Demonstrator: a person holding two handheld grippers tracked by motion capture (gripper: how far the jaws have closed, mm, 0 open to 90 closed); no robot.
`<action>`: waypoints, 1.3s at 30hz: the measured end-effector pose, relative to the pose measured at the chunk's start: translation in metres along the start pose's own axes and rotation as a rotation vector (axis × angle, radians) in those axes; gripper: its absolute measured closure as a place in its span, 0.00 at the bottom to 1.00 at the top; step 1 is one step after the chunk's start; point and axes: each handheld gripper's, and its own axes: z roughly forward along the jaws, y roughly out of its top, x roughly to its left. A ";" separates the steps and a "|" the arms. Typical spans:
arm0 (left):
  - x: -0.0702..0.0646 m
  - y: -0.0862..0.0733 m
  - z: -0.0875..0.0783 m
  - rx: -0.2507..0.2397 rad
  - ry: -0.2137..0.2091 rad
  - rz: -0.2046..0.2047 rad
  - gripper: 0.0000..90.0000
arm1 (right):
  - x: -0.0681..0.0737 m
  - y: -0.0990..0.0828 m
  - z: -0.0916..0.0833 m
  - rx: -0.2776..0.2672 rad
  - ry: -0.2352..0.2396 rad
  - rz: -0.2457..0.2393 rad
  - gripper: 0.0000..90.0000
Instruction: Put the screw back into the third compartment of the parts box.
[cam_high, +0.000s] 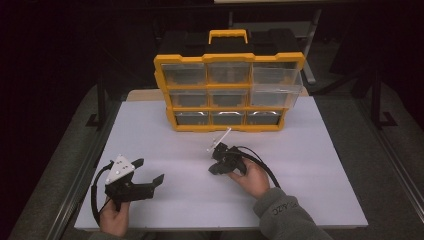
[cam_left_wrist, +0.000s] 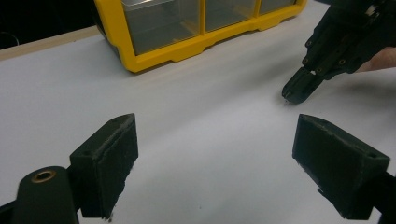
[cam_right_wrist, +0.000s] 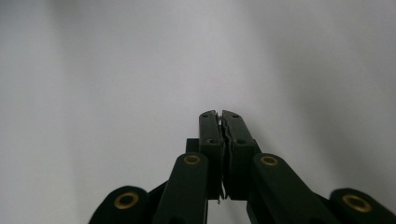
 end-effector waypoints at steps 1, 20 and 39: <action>0.000 0.000 0.000 -0.001 0.001 0.001 0.15 | 0.001 0.000 -0.003 -0.003 0.003 -0.004 0.96; 0.000 0.000 0.000 0.002 0.002 0.004 0.15 | 0.012 0.004 -0.057 -0.085 0.048 -0.067 0.96; -0.001 0.000 0.001 -0.002 0.003 0.007 0.15 | 0.024 0.020 -0.118 -0.129 0.048 -0.106 0.96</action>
